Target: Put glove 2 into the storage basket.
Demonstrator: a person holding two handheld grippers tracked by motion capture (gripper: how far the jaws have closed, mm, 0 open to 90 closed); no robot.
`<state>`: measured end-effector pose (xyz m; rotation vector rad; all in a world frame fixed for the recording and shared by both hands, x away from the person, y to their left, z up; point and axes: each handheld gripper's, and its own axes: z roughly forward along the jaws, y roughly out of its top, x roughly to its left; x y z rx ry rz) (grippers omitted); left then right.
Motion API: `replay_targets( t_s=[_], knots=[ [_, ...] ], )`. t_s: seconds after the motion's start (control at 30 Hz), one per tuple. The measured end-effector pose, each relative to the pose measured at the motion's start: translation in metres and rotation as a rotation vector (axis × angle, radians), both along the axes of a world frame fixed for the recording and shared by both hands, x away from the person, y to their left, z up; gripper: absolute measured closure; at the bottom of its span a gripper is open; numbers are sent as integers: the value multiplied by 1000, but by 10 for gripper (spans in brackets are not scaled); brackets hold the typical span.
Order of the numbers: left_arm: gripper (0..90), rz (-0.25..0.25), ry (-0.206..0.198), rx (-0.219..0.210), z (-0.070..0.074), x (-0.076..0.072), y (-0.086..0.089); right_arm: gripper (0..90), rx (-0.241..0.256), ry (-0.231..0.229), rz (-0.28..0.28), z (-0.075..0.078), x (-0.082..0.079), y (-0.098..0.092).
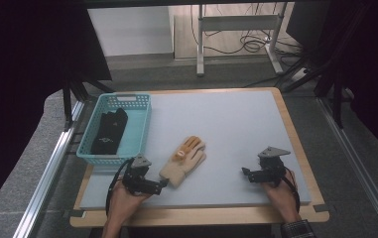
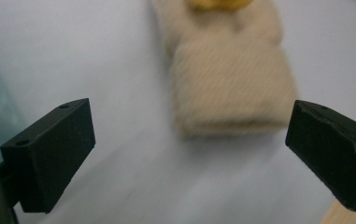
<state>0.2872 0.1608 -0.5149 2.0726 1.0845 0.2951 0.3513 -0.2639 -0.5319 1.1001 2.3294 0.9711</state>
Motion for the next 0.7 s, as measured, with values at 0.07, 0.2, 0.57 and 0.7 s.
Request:
replay_targets(
  t_s=[0.07, 0.2, 0.57, 0.7],
  knots=[
    [21, -18, -2, 9, 6, 5, -9, 124, 1, 0, 1, 0, 0, 0],
    [22, -46, -6, 39, 12, 14, -28, 124, 1, -1, 1, 0, 0, 0],
    [29, -56, 55, 104, 7, 57, -62, 124, 2, 0, 0, 0, 0, 0],
    [40, -60, 80, 129, -1, 67, -72, 124, 1, -1, 0, 0, 0, 0]
  ],
)
